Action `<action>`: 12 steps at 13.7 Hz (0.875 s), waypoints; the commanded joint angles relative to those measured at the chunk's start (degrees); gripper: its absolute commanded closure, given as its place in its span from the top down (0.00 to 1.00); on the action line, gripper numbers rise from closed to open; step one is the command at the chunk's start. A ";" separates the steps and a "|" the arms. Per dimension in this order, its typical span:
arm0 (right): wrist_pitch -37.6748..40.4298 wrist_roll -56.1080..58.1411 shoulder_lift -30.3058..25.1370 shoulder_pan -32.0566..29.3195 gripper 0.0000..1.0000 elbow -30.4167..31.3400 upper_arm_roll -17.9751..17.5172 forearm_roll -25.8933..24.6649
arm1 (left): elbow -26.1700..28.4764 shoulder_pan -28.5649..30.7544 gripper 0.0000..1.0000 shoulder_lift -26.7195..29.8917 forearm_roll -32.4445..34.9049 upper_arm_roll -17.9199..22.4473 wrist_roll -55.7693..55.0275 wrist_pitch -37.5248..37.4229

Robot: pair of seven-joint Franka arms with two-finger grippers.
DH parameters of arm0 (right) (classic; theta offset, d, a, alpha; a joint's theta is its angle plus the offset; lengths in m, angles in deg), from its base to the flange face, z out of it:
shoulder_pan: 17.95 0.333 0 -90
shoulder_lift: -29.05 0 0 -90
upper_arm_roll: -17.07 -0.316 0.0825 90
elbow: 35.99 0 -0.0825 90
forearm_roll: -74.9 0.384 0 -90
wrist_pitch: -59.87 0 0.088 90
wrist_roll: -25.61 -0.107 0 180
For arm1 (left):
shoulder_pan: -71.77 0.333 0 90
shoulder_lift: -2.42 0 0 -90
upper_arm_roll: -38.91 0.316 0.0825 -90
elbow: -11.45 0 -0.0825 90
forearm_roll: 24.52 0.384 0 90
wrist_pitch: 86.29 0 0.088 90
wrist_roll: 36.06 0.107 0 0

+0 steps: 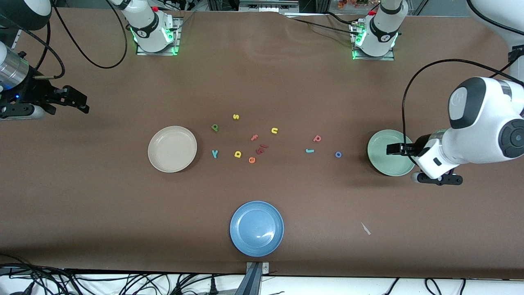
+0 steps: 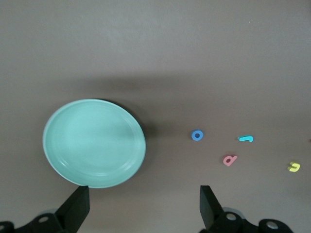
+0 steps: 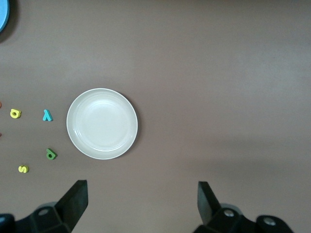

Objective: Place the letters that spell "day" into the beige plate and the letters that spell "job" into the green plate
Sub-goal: 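Reach the left gripper to the blue letter o and grasp it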

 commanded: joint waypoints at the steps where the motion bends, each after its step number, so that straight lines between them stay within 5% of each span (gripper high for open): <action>1: 0.19 -0.75 0.55 -0.70 1.00 -1.09 -0.79 -0.32 | 3.91 -4.15 0.99 -0.11 -1.34 0.49 -9.55 4.05; 8: 0.19 -0.75 0.55 -0.70 1.00 -1.18 -0.79 -0.32 | 22.72 -9.00 0.95 0.06 -0.99 0.49 -20.92 28.47; 12: 0.19 -0.75 0.55 -0.79 1.00 -1.09 -0.79 -0.32 | 26.43 -11.89 0.82 -3.18 -0.55 0.58 -24.52 36.94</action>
